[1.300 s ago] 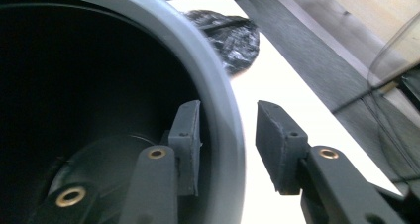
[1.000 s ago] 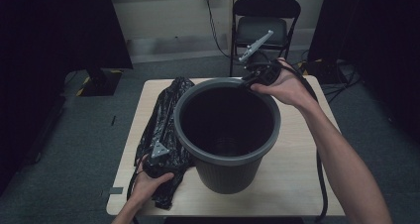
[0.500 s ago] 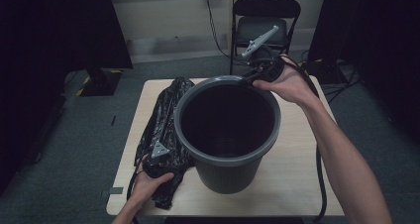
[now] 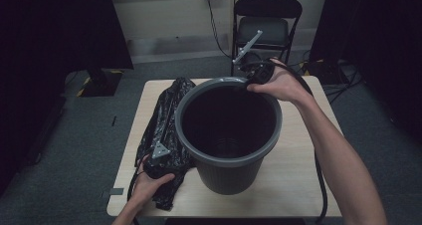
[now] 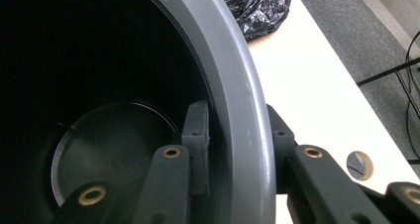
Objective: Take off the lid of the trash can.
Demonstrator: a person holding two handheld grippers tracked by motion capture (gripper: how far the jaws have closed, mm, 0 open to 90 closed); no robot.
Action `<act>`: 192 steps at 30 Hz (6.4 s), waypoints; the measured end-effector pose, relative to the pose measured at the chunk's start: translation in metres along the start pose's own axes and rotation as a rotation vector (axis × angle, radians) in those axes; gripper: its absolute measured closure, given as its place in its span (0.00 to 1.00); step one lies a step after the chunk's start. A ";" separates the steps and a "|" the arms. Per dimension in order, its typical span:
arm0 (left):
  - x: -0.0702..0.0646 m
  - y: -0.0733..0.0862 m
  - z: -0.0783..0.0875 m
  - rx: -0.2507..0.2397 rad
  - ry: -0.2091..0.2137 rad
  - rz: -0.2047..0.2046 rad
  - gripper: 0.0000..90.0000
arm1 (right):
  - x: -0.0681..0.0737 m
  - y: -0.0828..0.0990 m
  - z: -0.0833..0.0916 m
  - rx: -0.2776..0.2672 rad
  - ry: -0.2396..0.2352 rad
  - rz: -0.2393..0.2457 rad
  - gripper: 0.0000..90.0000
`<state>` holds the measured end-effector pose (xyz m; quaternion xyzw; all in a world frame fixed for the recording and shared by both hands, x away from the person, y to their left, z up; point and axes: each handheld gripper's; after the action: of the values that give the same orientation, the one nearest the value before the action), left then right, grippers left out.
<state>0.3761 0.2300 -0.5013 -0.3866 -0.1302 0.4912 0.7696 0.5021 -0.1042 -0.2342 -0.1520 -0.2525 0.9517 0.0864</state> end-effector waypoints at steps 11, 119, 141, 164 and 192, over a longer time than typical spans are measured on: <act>0.000 0.000 0.000 0.000 0.000 0.000 0.21 | -0.003 0.001 0.016 -0.128 0.025 -0.042 0.85; 0.000 0.000 0.000 0.001 0.001 -0.002 0.21 | -0.048 0.290 -0.078 0.030 0.471 -1.275 0.88; 0.000 0.000 0.000 0.001 0.001 -0.002 0.21 | -0.041 0.320 -0.099 0.128 0.544 -1.298 0.62; -0.008 0.007 0.005 -0.004 -0.013 0.018 0.21 | 0.085 0.274 -0.073 -0.044 0.476 -0.803 0.33; 0.044 -0.075 0.002 -0.046 -0.167 0.100 0.23 | 0.145 0.247 -0.128 -0.086 0.450 -0.621 0.25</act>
<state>0.4446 0.2523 -0.4536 -0.3680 -0.1858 0.5565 0.7214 0.3872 -0.2228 -0.5000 -0.2768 -0.3010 0.8116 0.4172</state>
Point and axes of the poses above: each handheld gripper's, and its own axes: z roughly backward along the jaws, y roughly out of its underside, x roughly to its left, and after that the axes turned 14 degrees about z, right-handed
